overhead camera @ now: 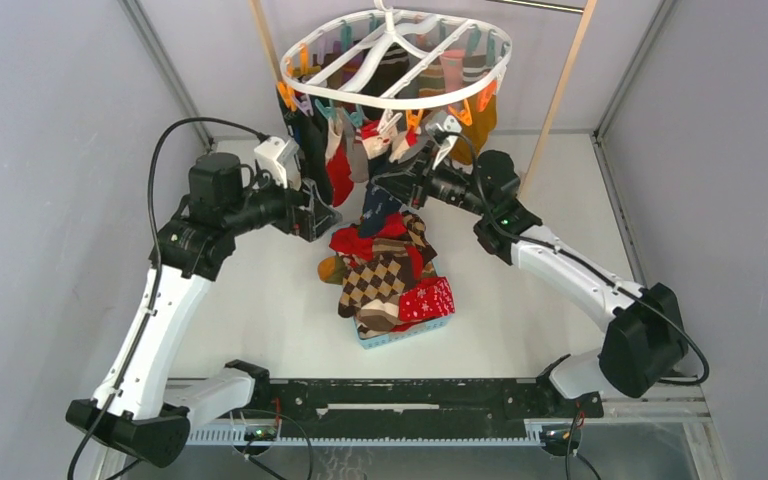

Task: Clip the socks to the hanger
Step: Rotate the hanger at the clothesline.

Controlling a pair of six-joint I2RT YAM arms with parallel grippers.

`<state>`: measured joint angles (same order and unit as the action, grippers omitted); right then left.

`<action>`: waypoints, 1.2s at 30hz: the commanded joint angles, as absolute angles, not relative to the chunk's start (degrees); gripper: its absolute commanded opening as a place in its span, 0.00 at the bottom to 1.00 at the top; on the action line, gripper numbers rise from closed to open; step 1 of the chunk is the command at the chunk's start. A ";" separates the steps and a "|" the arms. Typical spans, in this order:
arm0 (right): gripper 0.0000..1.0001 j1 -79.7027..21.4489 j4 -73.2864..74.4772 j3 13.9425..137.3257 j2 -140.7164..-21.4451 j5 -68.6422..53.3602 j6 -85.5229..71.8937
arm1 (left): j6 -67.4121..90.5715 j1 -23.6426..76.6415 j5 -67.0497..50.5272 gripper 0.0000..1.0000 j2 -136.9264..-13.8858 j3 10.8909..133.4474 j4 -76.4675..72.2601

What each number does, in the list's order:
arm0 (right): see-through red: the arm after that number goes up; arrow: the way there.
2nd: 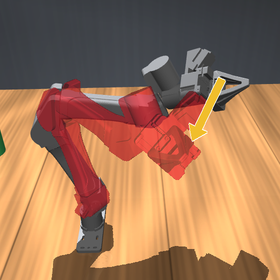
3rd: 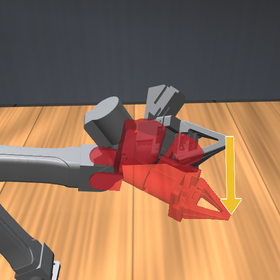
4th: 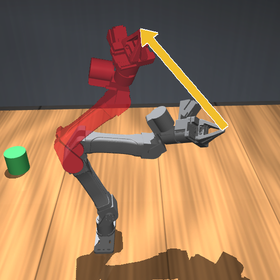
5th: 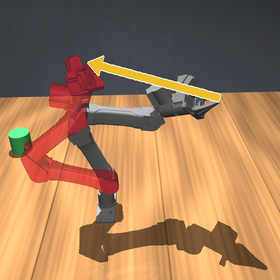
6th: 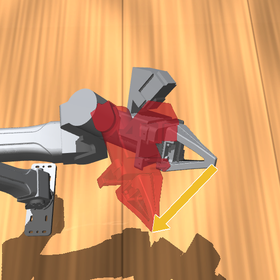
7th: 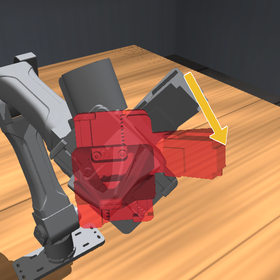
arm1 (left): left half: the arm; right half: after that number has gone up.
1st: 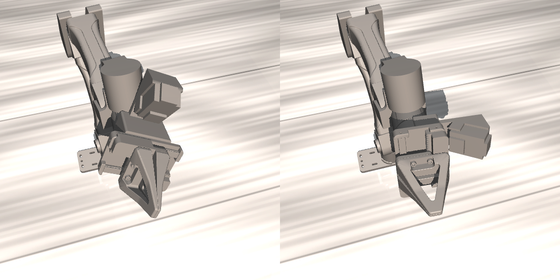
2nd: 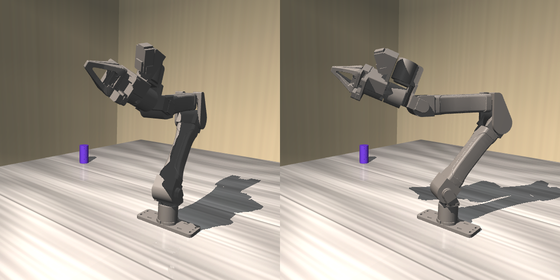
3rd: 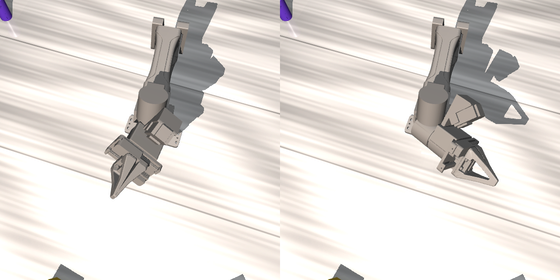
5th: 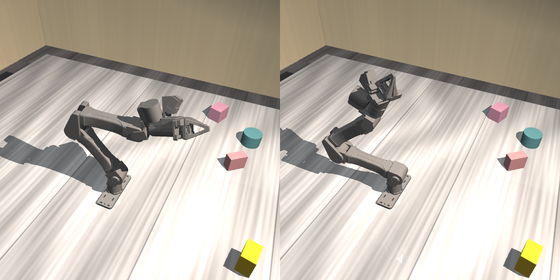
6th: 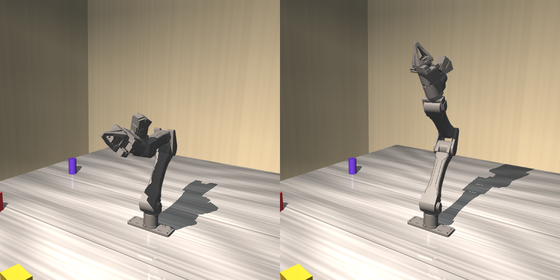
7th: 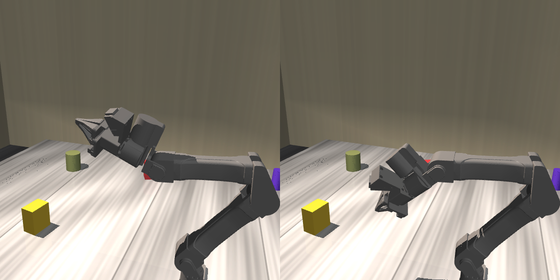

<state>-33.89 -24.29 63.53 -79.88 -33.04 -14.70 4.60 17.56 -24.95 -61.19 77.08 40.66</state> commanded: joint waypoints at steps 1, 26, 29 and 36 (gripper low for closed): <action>0.23 -36.99 -27.19 69.17 -82.48 -31.65 -16.59 | 4.84 18.84 -32.01 1.00 -58.89 74.52 36.83; 0.31 -41.74 -30.16 73.37 -85.88 -34.17 -24.48 | 3.69 20.39 -26.22 0.15 -63.36 70.47 28.84; 0.54 -41.25 -27.77 71.82 -83.24 -32.05 -23.70 | 3.27 20.33 -20.65 0.02 -62.75 70.75 29.34; 0.84 -37.80 -25.83 59.11 -70.63 -22.51 -18.79 | 1.06 19.69 -14.61 0.00 -59.24 71.02 32.32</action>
<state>-40.36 -25.47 63.51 -78.87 -27.88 -21.65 2.92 20.01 -19.18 -63.00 71.20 32.32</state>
